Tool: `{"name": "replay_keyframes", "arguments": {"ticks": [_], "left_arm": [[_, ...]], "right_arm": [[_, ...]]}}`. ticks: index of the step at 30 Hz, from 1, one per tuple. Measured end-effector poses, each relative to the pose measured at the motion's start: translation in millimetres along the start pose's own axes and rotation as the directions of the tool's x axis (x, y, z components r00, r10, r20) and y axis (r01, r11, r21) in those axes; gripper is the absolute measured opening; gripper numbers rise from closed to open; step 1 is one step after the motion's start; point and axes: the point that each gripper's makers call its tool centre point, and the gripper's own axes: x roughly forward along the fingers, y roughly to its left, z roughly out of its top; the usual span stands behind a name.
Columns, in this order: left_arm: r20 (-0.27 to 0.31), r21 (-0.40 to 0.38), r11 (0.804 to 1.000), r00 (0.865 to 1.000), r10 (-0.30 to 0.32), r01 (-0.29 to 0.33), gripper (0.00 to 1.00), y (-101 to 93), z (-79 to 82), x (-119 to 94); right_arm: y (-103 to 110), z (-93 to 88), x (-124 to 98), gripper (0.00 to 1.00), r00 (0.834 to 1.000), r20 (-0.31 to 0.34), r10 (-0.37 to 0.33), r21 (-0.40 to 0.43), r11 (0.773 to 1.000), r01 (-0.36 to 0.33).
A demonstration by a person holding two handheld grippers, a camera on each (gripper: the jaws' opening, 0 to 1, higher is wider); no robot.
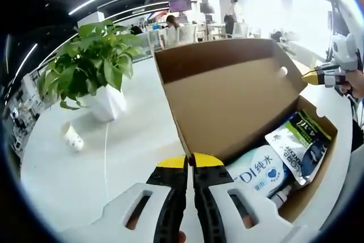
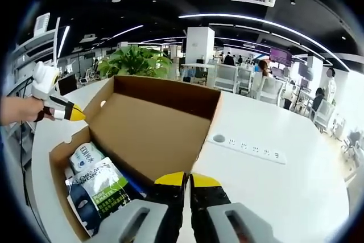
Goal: Operate the shoe box by opening the lid, removing the specified soft item, and placing it in the target area until the item is outside and the box remains undamaged.
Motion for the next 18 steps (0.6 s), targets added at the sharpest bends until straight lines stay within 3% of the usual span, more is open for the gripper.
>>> {"name": "replay_keyframes", "arguments": {"ticks": [18], "left_arm": [[-0.001, 0.001, 1.000, 1.000, -0.002, 0.002, 0.02, -0.6, 2.7, 1.7]], "right_arm": [[-2.1, 1.0, 5.9, 0.00, 1.000, -0.004, -0.001, 0.003, 1.000, 0.001]]}}
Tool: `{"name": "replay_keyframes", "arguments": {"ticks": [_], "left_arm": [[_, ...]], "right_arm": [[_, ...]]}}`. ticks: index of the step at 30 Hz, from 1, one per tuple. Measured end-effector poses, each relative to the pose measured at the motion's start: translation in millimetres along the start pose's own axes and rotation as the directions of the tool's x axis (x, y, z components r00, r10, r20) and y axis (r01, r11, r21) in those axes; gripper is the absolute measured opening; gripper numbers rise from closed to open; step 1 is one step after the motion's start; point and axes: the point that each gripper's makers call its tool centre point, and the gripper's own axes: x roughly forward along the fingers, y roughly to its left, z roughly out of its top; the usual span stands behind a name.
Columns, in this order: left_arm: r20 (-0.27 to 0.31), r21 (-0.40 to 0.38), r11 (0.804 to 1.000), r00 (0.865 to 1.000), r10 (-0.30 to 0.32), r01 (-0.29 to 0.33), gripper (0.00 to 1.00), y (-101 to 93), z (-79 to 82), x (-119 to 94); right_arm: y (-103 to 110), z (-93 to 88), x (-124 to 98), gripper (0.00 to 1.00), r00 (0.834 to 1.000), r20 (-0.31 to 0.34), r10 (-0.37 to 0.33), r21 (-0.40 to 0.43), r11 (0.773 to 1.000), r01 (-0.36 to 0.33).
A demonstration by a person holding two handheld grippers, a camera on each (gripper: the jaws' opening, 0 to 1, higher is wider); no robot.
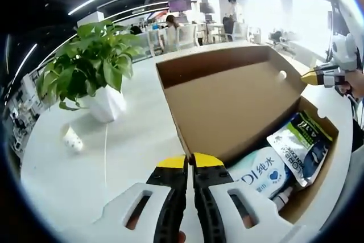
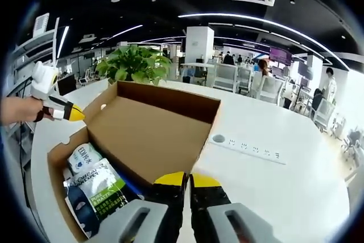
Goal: Operate the shoe box by opening the lid, removing the specified soft item, and placing it in the target area until the item is outside and the box remains undamaged.
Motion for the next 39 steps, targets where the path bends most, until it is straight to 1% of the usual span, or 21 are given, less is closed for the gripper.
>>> {"name": "replay_keyframes", "arguments": {"ticks": [16, 39], "left_arm": [[-0.006, -0.003, 1.000, 1.000, -0.004, 0.004, 0.02, -1.3, 1.4, 2.4], [-0.011, 0.002, 1.000, 1.000, -0.007, 0.007, 0.02, -0.5, 2.7, 6.5]], "right_arm": [[-0.6, -1.1, -0.1, 0.00, 1.000, -0.004, 0.001, 0.025, 1.000, -0.001], [-3.0, -2.6, 5.3, 0.00, 1.000, -0.015, 0.004, 0.034, 0.999, -0.004]]}}
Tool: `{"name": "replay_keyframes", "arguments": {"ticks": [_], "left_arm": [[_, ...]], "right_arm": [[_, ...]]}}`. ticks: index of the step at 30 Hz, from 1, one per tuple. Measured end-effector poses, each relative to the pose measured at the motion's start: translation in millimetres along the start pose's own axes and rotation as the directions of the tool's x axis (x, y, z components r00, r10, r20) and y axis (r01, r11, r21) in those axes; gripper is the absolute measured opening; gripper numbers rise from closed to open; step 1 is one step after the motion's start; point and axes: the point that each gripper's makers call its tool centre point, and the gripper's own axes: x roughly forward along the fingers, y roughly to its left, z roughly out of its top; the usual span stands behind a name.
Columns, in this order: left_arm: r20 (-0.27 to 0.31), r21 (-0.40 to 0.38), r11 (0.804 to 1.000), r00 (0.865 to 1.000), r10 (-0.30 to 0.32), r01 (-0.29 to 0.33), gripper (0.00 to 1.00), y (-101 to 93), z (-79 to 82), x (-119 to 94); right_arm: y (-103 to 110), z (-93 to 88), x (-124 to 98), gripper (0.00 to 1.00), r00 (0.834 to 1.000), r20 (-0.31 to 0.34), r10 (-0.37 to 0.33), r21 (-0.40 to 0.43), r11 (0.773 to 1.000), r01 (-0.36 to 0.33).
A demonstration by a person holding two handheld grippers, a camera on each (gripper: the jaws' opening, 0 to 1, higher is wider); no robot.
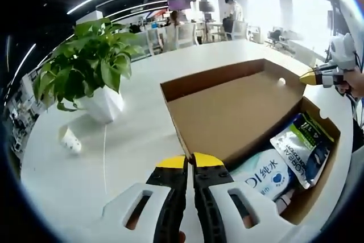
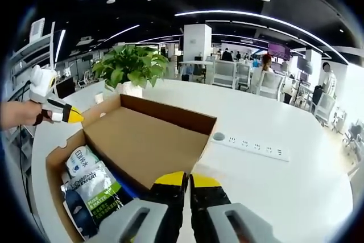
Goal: Operate the shoe box by opening the lid, removing the specified soft item, and placing it in the target area until the item is outside and the box remains undamaged.
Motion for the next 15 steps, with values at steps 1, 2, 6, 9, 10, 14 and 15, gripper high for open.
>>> {"name": "replay_keyframes", "arguments": {"ticks": [1, 2, 6, 9, 10, 14, 15], "left_arm": [[0.000, 0.001, 1.000, 1.000, 0.000, 0.000, 0.02, 0.0, 0.0, 0.2], [0.000, 0.000, 1.000, 1.000, 0.001, -0.001, 0.02, 0.1, 0.0, 0.3], [-0.001, 0.001, 1.000, 1.000, 0.004, -0.004, 0.02, -0.1, 0.0, 0.8], [-0.002, -0.001, 1.000, 1.000, 0.004, -0.004, 0.02, 0.2, -0.1, 1.4], [-0.002, -0.002, 1.000, 1.000, 0.003, -0.003, 0.02, 0.4, -0.1, 1.7], [-0.002, -0.001, 1.000, 1.000, 0.006, -0.006, 0.02, 1.1, -0.2, 2.7], [-0.003, -0.002, 1.000, 1.000, 0.006, -0.007, 0.02, 1.3, -0.2, 3.3]], "right_arm": [[-0.1, -0.1, 0.2, 0.00, 1.000, 0.000, 0.000, 0.001, 1.000, 0.000], [-0.5, -0.2, 0.8, 0.00, 1.000, -0.001, 0.000, 0.002, 1.000, 0.000], [-1.3, -0.7, 1.8, 0.00, 1.000, -0.003, -0.002, 0.003, 1.000, 0.002], [-1.6, -0.9, 2.5, 0.00, 1.000, -0.004, -0.002, 0.004, 1.000, 0.002], [-1.9, -1.0, 3.1, 0.00, 1.000, -0.005, -0.002, 0.004, 1.000, 0.002], [-3.0, -1.2, 5.0, 0.00, 1.000, -0.006, -0.003, 0.007, 1.000, 0.003], [-3.1, -1.4, 5.5, 0.00, 1.000, -0.006, -0.003, 0.008, 1.000, 0.003]]}}
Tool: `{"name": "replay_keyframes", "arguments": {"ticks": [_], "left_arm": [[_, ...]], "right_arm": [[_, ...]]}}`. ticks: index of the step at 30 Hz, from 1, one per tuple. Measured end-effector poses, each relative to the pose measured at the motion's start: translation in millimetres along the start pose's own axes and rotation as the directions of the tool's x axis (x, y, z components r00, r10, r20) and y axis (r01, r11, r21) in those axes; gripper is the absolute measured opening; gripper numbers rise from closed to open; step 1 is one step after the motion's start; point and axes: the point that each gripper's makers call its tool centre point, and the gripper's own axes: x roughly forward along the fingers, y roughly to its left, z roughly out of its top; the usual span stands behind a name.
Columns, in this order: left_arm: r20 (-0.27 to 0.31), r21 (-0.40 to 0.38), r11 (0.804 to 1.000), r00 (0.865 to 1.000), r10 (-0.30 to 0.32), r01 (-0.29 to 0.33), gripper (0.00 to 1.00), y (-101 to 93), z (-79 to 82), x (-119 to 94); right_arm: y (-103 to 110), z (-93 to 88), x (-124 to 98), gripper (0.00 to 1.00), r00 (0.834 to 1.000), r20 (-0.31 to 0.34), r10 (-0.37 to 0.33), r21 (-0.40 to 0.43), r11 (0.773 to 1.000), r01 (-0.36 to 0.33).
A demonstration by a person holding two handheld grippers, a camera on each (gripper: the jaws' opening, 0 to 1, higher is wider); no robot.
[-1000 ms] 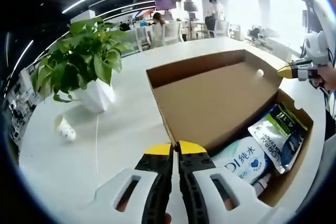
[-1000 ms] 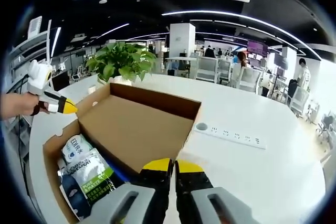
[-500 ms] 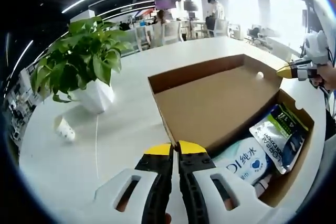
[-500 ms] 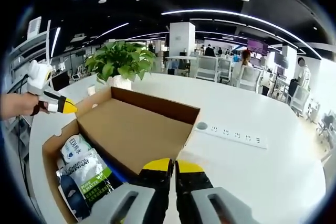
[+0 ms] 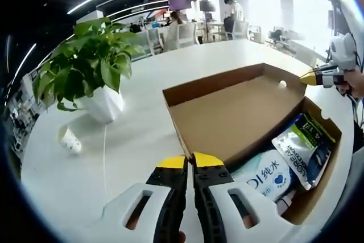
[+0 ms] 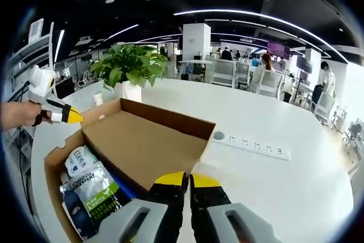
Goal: Operate the shoe box by opening the lid, removing the specified soft item, and placing it in the target area until the item is outside and the box remains undamaged.
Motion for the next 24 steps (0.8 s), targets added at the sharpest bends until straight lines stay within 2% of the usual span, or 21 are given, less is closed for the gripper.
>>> {"name": "replay_keyframes", "arguments": {"ticks": [24], "left_arm": [[-0.004, -0.006, 1.000, 1.000, 0.001, -0.001, 0.02, 4.9, -0.8, 9.2]], "right_arm": [[-1.1, -3.0, 7.4, 0.00, 1.000, -0.015, 0.000, 0.013, 1.000, 0.001]]}}
